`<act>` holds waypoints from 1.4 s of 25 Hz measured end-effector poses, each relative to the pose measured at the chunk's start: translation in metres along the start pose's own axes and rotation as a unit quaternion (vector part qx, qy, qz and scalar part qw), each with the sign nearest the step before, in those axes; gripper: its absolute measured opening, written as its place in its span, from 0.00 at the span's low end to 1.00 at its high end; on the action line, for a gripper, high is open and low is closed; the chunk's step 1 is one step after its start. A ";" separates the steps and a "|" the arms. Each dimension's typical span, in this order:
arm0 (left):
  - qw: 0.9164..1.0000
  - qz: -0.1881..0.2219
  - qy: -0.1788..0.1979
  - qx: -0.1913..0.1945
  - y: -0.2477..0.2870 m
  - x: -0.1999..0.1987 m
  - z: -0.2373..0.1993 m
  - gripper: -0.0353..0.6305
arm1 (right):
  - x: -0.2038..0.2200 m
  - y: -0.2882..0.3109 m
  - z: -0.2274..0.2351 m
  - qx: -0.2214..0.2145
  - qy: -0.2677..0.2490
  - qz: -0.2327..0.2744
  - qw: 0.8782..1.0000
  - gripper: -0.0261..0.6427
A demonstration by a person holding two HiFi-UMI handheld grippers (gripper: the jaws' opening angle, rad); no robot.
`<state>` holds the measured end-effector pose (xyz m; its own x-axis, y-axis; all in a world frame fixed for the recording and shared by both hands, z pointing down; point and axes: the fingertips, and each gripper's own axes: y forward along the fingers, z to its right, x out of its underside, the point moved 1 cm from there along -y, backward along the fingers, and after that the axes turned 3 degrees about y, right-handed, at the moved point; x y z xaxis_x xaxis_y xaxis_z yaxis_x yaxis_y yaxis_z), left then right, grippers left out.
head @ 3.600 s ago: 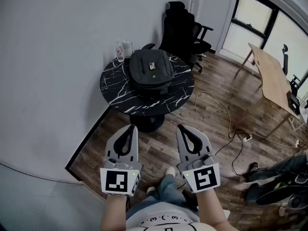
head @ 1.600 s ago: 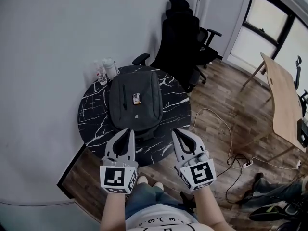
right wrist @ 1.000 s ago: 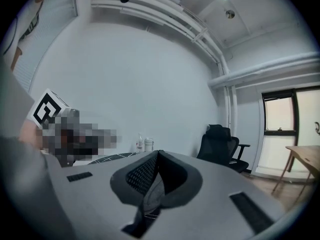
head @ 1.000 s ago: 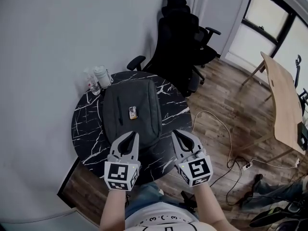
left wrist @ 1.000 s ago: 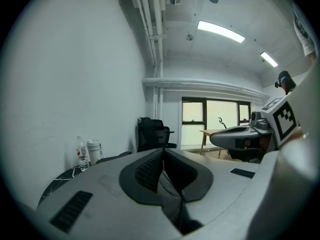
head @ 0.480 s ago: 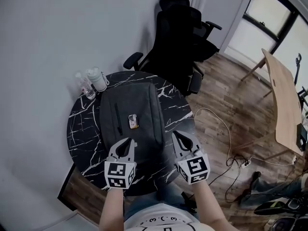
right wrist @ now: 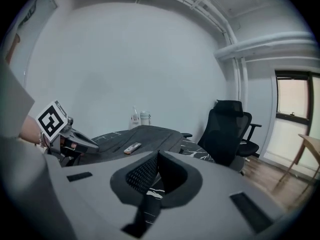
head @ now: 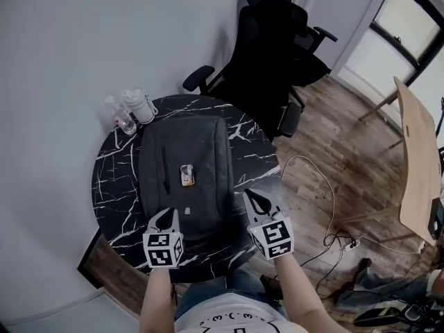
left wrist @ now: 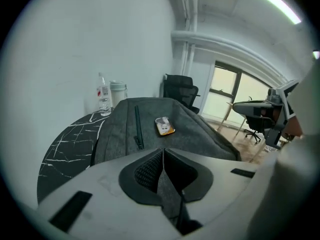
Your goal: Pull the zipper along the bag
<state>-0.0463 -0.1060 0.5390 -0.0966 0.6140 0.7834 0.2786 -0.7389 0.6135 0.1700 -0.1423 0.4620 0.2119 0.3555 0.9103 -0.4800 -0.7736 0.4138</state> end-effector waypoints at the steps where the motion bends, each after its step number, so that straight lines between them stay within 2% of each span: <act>1: 1.000 -0.004 -0.005 -0.010 0.002 0.003 -0.002 0.08 | 0.003 0.003 0.005 -0.005 -0.003 -0.004 1.000 0.12; 5: 0.999 -0.031 -0.014 -0.043 0.015 0.012 -0.009 0.08 | 0.018 0.020 0.022 -0.029 -0.007 -0.021 0.999 0.12; 8: 0.995 -0.071 -0.024 -0.061 0.027 0.028 -0.016 0.08 | 0.033 0.035 0.029 -0.048 -0.021 -0.036 0.998 0.12; 11: 0.990 -0.105 -0.063 -0.073 0.037 0.041 -0.025 0.08 | 0.047 0.051 0.038 -0.070 -0.030 -0.053 0.996 0.12; 12: 0.988 -0.111 -0.078 -0.074 0.039 0.044 -0.028 0.08 | 0.051 0.057 0.039 -0.081 -0.034 -0.059 0.994 0.15; 14: 0.985 -0.120 -0.097 -0.073 0.042 0.048 -0.030 0.08 | 0.062 0.068 0.041 -0.100 -0.052 -0.072 0.991 0.29; 15: 0.985 -0.123 -0.098 -0.074 0.043 0.049 -0.030 0.08 | 0.068 0.075 0.041 -0.106 -0.067 -0.076 0.989 0.29; 20: 0.984 -0.131 -0.081 -0.088 0.042 0.052 -0.029 0.08 | 0.083 0.110 0.041 -0.132 -0.162 -0.096 0.973 0.29; 25: 0.983 -0.135 -0.095 -0.077 0.043 0.052 -0.029 0.08 | 0.090 0.139 0.034 -0.158 -0.239 -0.107 0.952 0.29; 28: 0.982 -0.140 -0.106 -0.067 0.044 0.052 -0.029 0.08 | 0.085 0.152 0.035 -0.159 -0.262 -0.103 0.946 0.27; 30: 0.982 -0.142 -0.112 -0.062 0.044 0.053 -0.029 0.08 | 0.082 0.155 0.035 -0.165 -0.271 -0.104 0.943 0.16; 35: 0.979 -0.153 -0.124 -0.057 0.046 0.056 -0.030 0.08 | 0.084 0.146 0.038 -0.189 -0.239 -0.111 0.946 0.15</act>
<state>-0.0678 -0.1140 0.6135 0.0803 0.8490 0.5222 0.1627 -0.5280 0.8335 0.1506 -0.2451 0.5991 0.6614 0.1394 0.7370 -0.6288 -0.4325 0.6462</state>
